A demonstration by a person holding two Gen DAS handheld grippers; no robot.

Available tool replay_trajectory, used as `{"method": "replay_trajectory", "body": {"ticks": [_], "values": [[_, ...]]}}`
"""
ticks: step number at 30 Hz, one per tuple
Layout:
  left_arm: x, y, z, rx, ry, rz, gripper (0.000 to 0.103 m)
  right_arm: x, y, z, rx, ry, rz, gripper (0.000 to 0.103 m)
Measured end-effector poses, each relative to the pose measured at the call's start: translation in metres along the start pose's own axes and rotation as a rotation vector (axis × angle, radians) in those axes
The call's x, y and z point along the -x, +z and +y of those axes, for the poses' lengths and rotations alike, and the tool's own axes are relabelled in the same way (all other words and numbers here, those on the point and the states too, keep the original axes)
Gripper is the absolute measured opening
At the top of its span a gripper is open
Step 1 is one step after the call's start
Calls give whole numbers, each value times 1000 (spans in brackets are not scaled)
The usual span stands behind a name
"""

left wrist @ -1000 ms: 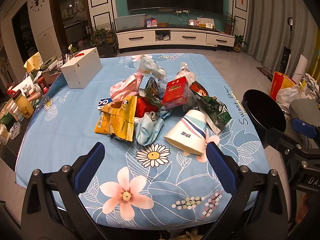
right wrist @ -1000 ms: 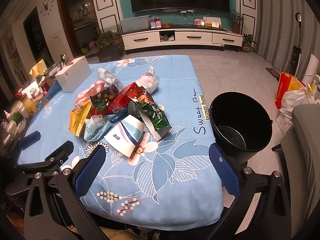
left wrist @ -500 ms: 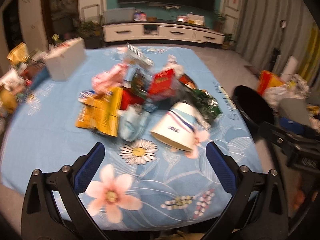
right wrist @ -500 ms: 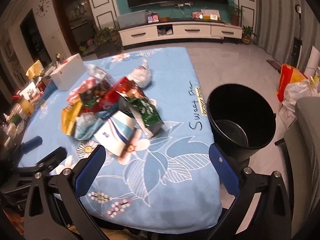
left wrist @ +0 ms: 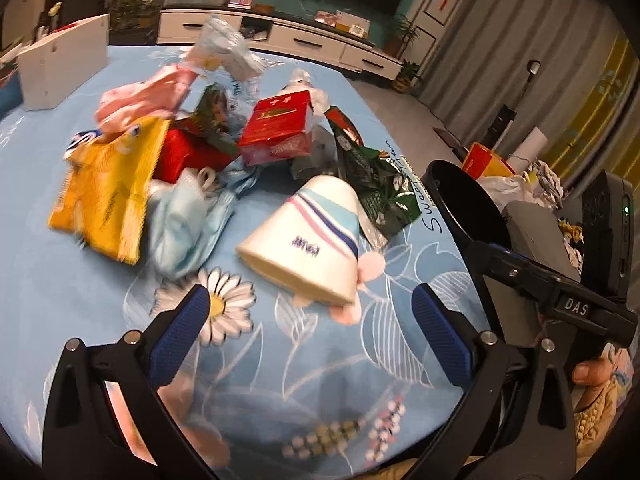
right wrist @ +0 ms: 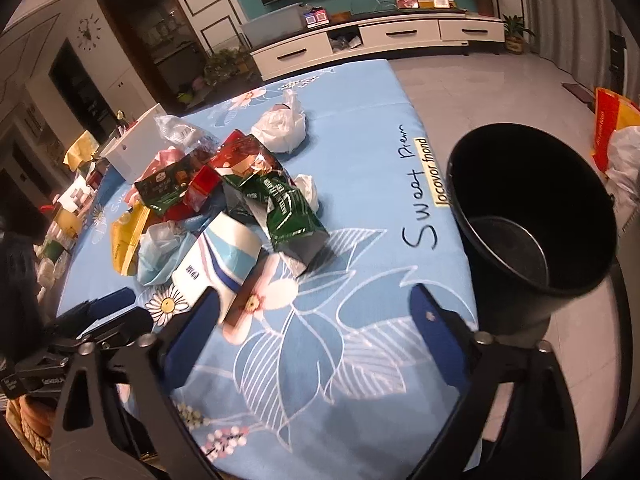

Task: Collect trash
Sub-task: 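Grasp the white paper cup with the left tool while the right grasps the green wrapper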

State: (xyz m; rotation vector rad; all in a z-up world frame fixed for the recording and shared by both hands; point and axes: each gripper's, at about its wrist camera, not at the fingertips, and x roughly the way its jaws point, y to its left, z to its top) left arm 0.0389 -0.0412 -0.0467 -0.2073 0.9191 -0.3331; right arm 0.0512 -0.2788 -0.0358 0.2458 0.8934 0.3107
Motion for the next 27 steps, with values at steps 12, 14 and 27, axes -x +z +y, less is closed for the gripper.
{"method": "replay_trajectory", "body": {"ticks": [12, 14, 27], "values": [[-65, 43, -1, -106, 22, 98, 98, -70, 44, -1, 17, 80, 71, 76], [-72, 44, -3, -122, 20, 123, 90, -81, 47, -2, 16, 99, 92, 68], [-69, 24, -26, -160, -34, 139, 74, -57, 30, -26, -55, 126, 62, 19]]}}
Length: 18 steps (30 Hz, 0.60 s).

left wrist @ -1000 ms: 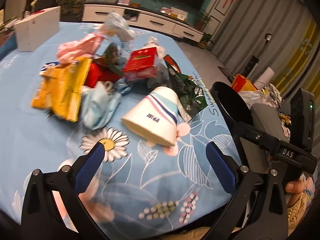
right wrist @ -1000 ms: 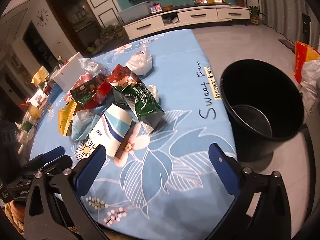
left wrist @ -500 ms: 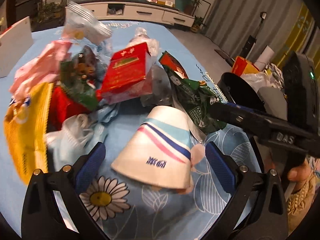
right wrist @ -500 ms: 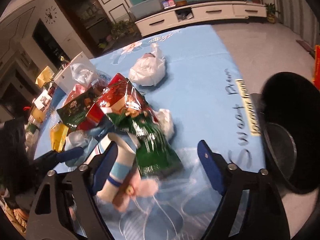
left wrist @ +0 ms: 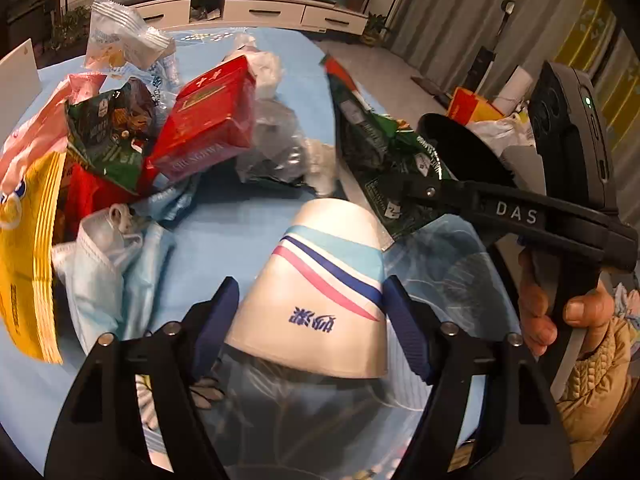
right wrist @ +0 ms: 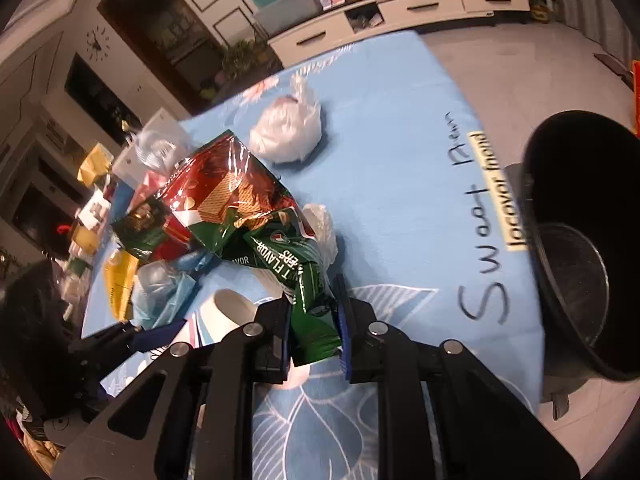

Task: Collect trash
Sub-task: 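Grasp the white paper cup with the left tool while the right grasps the green wrapper, then carry cup and green wrapper to the black bin and release both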

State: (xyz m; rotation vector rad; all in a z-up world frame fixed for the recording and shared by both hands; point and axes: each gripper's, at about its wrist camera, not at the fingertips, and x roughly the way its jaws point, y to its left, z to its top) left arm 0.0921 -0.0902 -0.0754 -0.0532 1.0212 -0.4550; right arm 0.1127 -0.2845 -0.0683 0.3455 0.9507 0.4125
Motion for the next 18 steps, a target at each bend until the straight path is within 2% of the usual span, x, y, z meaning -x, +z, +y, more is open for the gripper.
{"method": "replay_trajectory", "body": {"ticks": [6, 12, 18], "values": [[9, -1, -16, 0, -26, -21, 74, 54, -6, -16, -52, -7, -121, 19], [12, 20, -48, -60, -66, -56, 74, 98, -10, -62, -164, -138, -233, 19], [-13, 56, -93, -123, -122, -64, 74, 113, -21, -113, -298, -229, -269, 19]]}}
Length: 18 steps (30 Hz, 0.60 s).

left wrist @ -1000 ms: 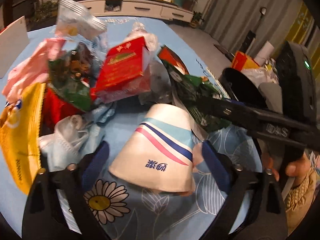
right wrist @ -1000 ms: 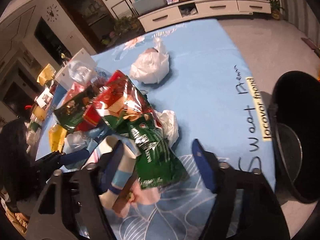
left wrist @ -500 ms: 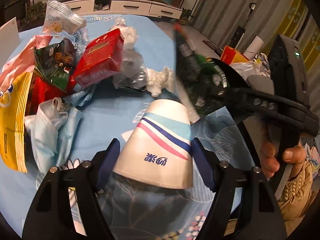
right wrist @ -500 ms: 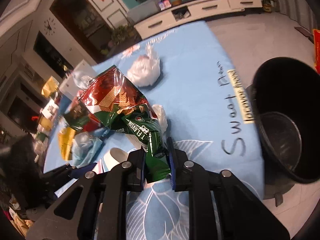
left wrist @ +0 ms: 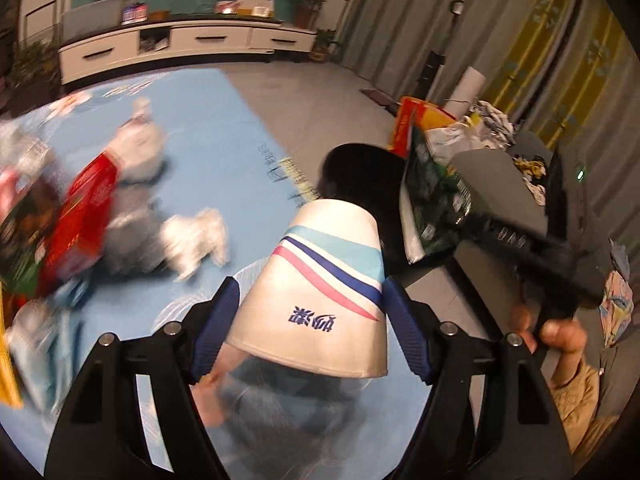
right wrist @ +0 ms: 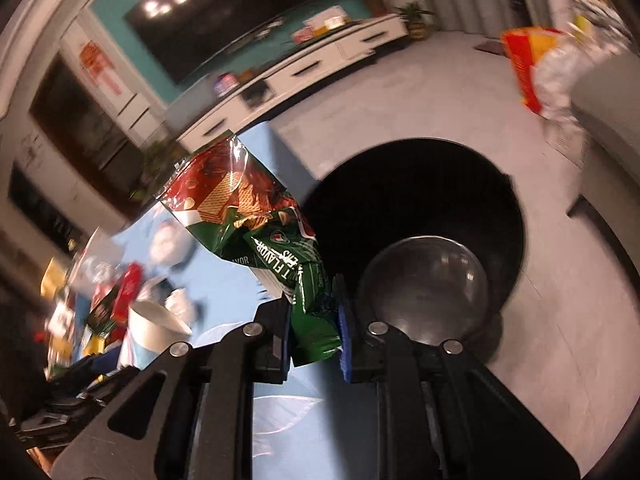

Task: Collect trash
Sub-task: 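Carry cup and green wrapper to the black bin and release both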

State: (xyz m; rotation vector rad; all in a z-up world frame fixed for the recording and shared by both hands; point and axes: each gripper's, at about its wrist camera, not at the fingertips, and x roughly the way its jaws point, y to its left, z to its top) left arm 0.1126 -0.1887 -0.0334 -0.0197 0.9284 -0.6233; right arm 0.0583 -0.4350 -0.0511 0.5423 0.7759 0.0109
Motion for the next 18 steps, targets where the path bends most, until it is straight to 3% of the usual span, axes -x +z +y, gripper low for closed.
{"method": "replay_trajectory", "body": {"ticks": [9, 13, 14, 18], "values": [[-54, 55, -61, -112, -45, -32, 76, -6, 11, -49, -94, -51, -30, 22], [-83, 71, -71, -104, -54, -26, 82, -8, 19, -64, -164, -70, -64, 60], [-87, 74, -72, -96, -47, -21, 89, -8, 20, -68, -177, -77, -72, 62], [-94, 72, -65, -74, -31, -14, 91, -4, 15, -82, -216, -77, -67, 63]]}}
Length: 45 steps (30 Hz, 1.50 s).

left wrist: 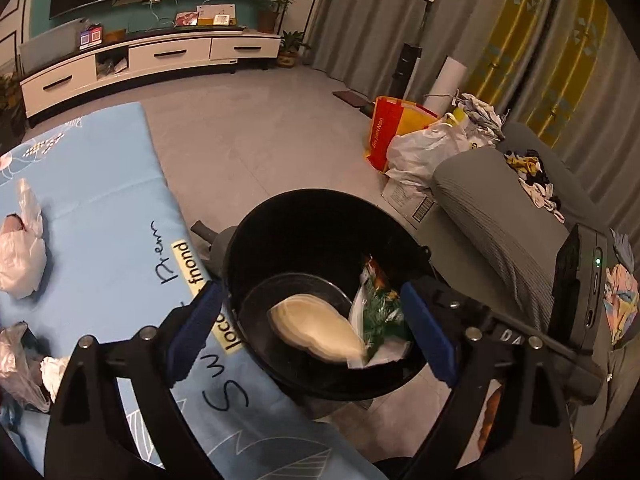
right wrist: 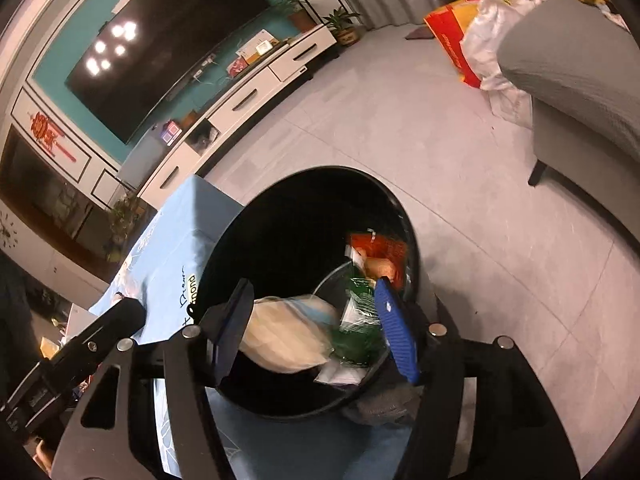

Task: Collect trash
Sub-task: 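Carry cup and green wrapper to the black bin and release both, then grasp the yellow chip bag with the left tool while the right grasps the blue mask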

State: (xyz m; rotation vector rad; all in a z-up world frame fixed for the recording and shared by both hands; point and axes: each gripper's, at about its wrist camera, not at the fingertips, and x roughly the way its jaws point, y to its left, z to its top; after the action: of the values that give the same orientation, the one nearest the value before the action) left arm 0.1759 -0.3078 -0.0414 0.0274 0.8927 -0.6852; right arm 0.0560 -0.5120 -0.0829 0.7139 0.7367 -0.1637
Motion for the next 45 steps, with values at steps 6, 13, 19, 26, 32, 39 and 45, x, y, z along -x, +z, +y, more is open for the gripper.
{"method": "replay_trajectory", "body": {"ticks": [6, 13, 19, 26, 32, 39, 45], "values": [[14, -29, 20, 45, 27, 35, 96, 6, -12, 4, -1, 8, 39, 64], [61, -90, 38, 57, 95, 69, 100, 8, -40, 40, 103, 29, 127, 66], [113, -135, 60, 67, 175, 56, 100, 13, -72, 88, 216, 64, 192, 66], [190, -171, 103, 169, 309, -63, 100, 22, -108, 149, 396, 138, 250, 67], [240, -192, 157, 333, 442, -152, 100, 20, -152, 209, 574, 221, 326, 67], [265, -222, 216, 517, 496, -193, 100, 7, -203, 269, 750, 314, 426, 67], [264, -234, 239, 557, 458, -207, 100, -10, -226, 301, 846, 321, 447, 67]]}}
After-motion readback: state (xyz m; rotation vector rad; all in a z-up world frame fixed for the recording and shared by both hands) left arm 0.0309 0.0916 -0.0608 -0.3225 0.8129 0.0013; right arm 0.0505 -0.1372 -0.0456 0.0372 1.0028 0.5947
